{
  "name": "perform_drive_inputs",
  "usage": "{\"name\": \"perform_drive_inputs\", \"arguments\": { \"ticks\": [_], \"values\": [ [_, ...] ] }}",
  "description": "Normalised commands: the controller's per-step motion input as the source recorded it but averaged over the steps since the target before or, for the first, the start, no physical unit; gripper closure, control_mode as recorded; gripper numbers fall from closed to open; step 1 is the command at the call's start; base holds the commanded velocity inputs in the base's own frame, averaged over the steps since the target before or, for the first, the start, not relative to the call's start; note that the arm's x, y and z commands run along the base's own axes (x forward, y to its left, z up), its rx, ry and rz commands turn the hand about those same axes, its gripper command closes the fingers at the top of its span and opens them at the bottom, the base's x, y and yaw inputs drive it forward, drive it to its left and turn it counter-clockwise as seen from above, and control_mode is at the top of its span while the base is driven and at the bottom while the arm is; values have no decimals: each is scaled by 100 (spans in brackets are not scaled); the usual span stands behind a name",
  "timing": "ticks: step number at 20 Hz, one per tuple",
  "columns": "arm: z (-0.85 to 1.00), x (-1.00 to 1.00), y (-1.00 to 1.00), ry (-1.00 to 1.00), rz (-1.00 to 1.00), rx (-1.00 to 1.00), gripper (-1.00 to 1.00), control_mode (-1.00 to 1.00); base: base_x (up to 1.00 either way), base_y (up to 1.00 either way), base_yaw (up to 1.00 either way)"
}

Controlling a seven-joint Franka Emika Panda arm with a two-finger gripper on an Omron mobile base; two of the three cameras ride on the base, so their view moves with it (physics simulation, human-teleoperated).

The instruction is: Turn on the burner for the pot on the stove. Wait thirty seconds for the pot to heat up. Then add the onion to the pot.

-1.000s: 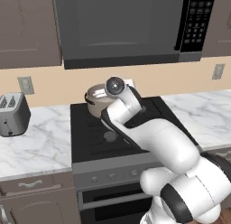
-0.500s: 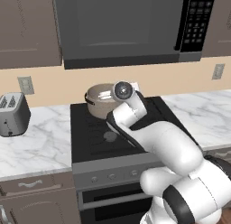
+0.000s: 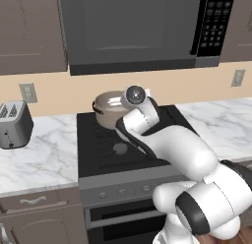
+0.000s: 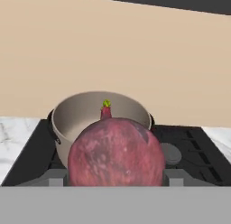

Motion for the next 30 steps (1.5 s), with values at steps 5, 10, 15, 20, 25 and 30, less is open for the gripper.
{"name": "perform_drive_inputs", "arguments": {
  "ticks": [5,10,15,20,25,30],
  "values": [
    [0,1,-7,1,3,9,100,-100,0,0,0],
    [-1,0,-15,0,7,15,100,-100,0,0,0],
    [0,0,-13,-1,6,13,100,-100,0,0,0],
    [0,0,0,0,0,0,100,-100,0,0,0],
    [0,1,0,0,0,0,100,-100,0,0,0],
    [0,13,0,0,0,0,100,-100,0,0,0]
  ]
}}
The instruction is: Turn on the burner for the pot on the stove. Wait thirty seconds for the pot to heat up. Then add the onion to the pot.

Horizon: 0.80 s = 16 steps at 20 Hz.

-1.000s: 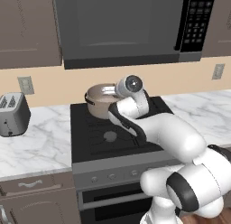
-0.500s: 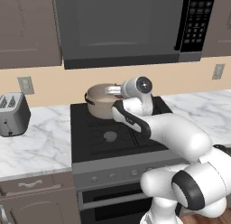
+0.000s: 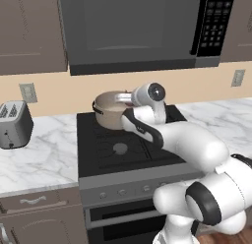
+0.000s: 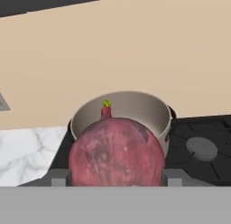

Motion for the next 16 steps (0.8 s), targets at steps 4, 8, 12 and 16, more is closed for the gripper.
{"name": "perform_drive_inputs", "arguments": {
  "ticks": [4,8,12,16],
  "values": [
    [0,15,0,0,0,0,100,-100,0,0,0],
    [-5,15,0,0,0,0,100,-100,0,0,0],
    [-11,14,0,0,0,0,100,-100,0,0,0],
    [-22,15,0,0,0,0,100,-100,0,0,0]
  ]
}}
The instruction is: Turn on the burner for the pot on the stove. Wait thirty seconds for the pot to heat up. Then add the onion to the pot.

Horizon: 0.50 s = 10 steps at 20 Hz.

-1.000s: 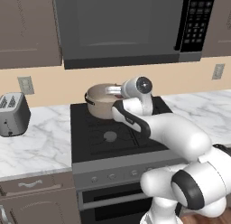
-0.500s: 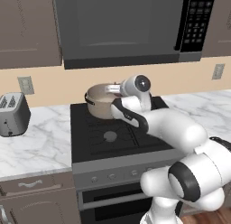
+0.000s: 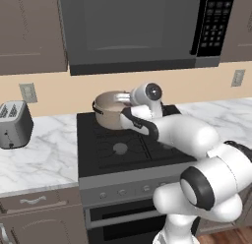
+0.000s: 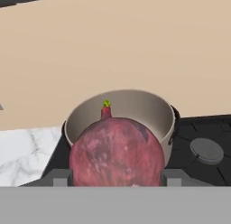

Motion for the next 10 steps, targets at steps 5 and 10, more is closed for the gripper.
{"name": "perform_drive_inputs", "arguments": {
  "ticks": [5,10],
  "values": [
    [-16,15,0,0,0,0,100,-100,0,0,0],
    [-6,18,0,0,0,0,100,-100,0,0,0]
  ]
}}
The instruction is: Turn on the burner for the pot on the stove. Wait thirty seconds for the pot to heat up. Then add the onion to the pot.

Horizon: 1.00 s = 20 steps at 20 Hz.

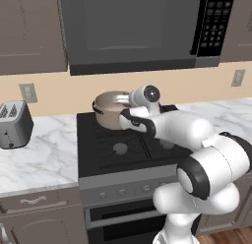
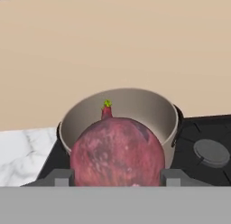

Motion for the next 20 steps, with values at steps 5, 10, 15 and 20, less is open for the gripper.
{"name": "perform_drive_inputs", "arguments": {
  "ticks": [5,10,15,20],
  "values": [
    [-7,19,0,0,0,0,100,-100,0,0,0],
    [-10,19,0,-1,0,0,100,-100,0,0,0],
    [-10,20,0,-1,0,0,100,-100,0,0,0],
    [-7,30,0,0,0,0,100,-100,0,0,0]
  ]
}}
